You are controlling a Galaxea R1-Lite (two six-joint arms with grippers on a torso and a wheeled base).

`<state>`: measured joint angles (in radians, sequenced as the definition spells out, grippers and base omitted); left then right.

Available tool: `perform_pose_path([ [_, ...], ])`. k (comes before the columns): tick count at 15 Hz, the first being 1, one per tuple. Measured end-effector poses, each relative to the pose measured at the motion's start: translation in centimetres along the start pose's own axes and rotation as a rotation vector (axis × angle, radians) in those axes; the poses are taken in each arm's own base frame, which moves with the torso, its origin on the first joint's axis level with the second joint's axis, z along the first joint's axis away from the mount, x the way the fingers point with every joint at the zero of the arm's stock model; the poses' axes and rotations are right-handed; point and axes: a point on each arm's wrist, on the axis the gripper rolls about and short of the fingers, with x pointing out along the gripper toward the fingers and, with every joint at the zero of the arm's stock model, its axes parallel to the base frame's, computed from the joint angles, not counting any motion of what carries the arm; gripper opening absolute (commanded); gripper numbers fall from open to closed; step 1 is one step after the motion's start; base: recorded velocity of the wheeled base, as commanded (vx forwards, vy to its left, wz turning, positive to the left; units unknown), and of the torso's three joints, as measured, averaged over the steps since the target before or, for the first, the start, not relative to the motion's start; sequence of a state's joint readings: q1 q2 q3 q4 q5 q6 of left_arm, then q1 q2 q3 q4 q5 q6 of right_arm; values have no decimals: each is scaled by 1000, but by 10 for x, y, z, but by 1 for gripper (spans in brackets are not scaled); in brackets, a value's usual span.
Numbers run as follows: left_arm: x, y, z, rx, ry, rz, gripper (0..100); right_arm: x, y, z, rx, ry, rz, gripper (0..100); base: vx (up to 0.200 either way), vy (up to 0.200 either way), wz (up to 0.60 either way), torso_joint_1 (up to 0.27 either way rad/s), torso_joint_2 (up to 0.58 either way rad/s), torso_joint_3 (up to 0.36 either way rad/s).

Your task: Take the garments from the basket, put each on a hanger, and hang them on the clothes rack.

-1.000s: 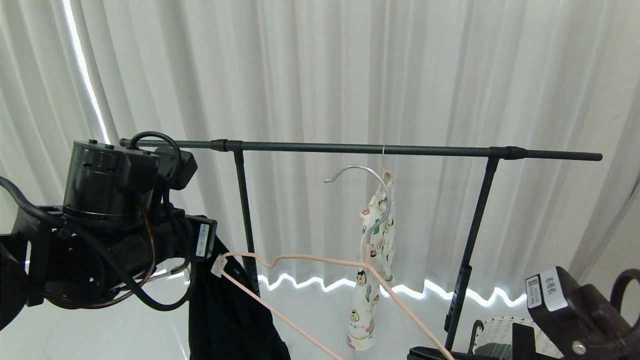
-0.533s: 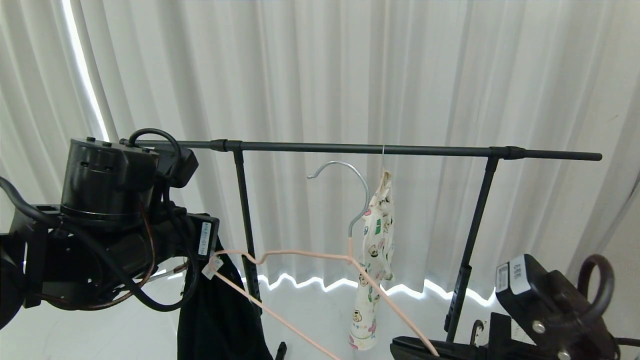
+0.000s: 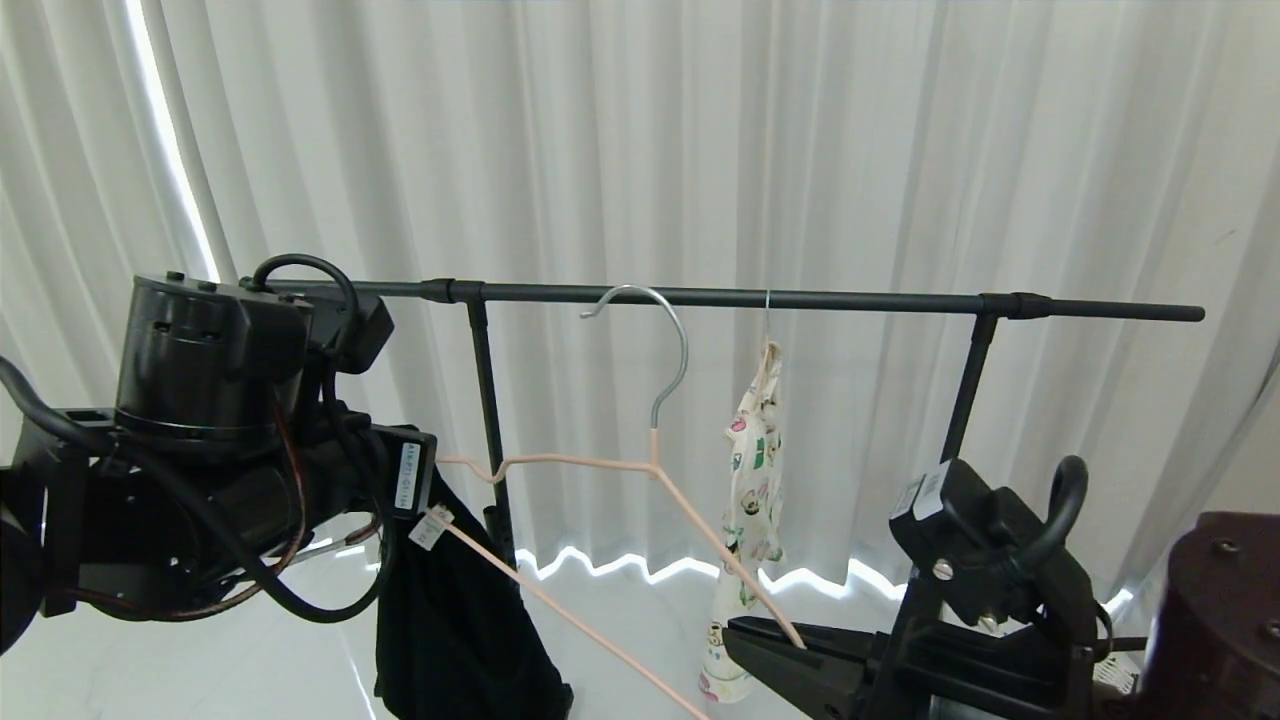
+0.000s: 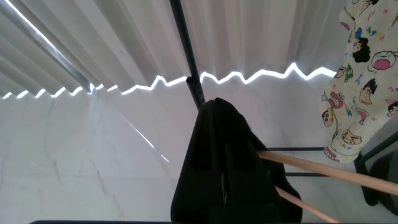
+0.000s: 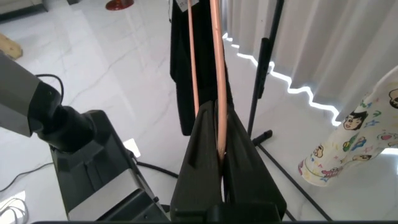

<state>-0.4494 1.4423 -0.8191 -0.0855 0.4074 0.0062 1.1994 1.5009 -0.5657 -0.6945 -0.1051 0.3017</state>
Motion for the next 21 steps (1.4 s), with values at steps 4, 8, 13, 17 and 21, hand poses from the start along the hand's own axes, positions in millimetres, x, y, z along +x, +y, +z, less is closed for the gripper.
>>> perform_pose_path([
  [4, 0, 0, 0, -2, -1, 2, 0, 10, -1, -1, 4, -18, -10, 0, 0, 0, 0, 0, 0, 0],
  [8, -8, -5, 2, 1, -25, -27, 0, 22, -2, -5, 3, -17, -20, 0, 0, 0, 0, 0, 0, 0],
  [13, -38, -32, 10, 12, -111, -181, 0, 48, -1, -11, 3, -20, -19, 0, 0, 0, 0, 0, 0, 0],
  [17, -61, -49, 29, 16, -204, -283, 0, 67, 0, -19, 2, -28, -47, 0, 0, 0, 0, 0, 0, 0],
  [21, -72, -59, 30, 36, -224, -337, 0, 73, -1, -23, 2, -19, -68, 0, 0, 0, 0, 0, 0, 0],
])
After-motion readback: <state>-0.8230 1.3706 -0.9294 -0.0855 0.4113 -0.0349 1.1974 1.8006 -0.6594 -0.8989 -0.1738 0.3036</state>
